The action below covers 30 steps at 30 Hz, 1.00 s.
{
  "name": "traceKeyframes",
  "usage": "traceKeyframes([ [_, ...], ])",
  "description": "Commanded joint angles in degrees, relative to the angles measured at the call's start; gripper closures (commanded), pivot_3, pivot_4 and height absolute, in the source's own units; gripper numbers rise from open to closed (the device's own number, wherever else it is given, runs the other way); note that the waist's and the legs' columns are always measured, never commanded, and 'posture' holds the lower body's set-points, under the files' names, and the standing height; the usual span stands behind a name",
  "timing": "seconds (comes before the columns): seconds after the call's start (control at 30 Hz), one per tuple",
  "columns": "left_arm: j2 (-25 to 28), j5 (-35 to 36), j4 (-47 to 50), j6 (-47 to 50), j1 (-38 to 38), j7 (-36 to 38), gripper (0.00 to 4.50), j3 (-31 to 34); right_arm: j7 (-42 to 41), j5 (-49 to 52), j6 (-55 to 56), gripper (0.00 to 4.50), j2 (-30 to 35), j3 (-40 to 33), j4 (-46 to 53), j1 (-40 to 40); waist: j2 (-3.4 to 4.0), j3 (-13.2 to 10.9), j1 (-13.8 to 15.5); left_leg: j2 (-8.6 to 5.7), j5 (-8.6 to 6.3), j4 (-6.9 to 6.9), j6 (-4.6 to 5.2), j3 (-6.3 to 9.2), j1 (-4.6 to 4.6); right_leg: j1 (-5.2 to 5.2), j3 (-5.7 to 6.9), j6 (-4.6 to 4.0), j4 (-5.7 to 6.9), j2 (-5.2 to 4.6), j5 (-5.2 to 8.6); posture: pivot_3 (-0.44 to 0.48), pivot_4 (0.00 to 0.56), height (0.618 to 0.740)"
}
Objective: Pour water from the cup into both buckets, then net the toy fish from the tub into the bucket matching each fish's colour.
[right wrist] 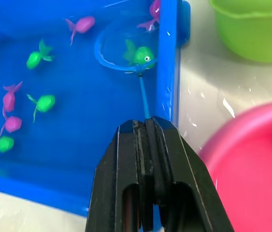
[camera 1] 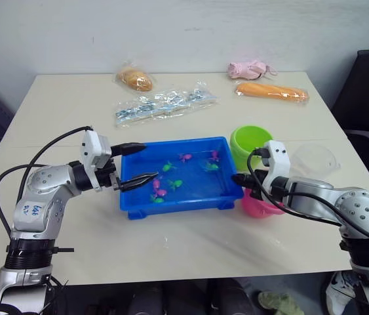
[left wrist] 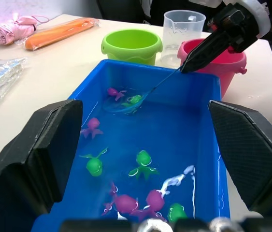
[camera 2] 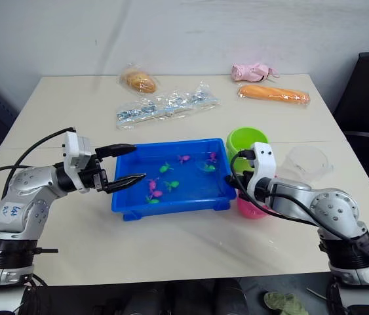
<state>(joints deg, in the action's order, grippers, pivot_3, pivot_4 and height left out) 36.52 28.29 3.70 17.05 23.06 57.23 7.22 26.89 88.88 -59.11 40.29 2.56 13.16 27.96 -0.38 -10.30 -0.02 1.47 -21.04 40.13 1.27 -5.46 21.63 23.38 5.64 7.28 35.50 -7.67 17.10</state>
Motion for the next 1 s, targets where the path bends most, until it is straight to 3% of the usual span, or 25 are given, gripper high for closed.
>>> traceKeyframes([
  [0.03, 0.3, 0.27, 1.49, -0.75, 0.26, 0.09, 0.03, 0.62, -0.66, -3.15, -1.04, 4.5, -0.9, -0.96, -0.37, 1.04, 0.0, 0.0, 0.0, 0.0, 0.0, 0.0, 0.0, 0.0, 0.0, 0.0, 0.01, 0.0, 0.0, 0.0, 0.0, 0.0, 0.15, 0.74],
  [0.43, 0.19, 0.39, 2.17, -0.61, -0.26, -0.6, 0.03, 0.89, -3.96, -11.76, -4.86, 4.5, -2.31, -2.34, 1.72, 2.69, 0.0, 0.0, -0.02, 0.0, 0.0, 0.0, 0.0, 0.01, 0.0, 0.0, 0.01, 0.0, 0.0, 0.0, 0.0, 0.0, 0.15, 0.74],
  [1.0, 0.82, 0.53, 2.17, 0.45, 0.28, 0.21, 0.03, 0.42, -9.89, -17.88, -7.27, 4.5, -2.16, -6.42, 11.28, -3.48, 0.0, 0.0, -0.03, -0.02, 0.0, -0.05, 0.0, 0.01, 0.02, 0.02, 0.03, 0.0, -0.02, 0.0, 0.0, 0.0, 0.15, 0.74],
])
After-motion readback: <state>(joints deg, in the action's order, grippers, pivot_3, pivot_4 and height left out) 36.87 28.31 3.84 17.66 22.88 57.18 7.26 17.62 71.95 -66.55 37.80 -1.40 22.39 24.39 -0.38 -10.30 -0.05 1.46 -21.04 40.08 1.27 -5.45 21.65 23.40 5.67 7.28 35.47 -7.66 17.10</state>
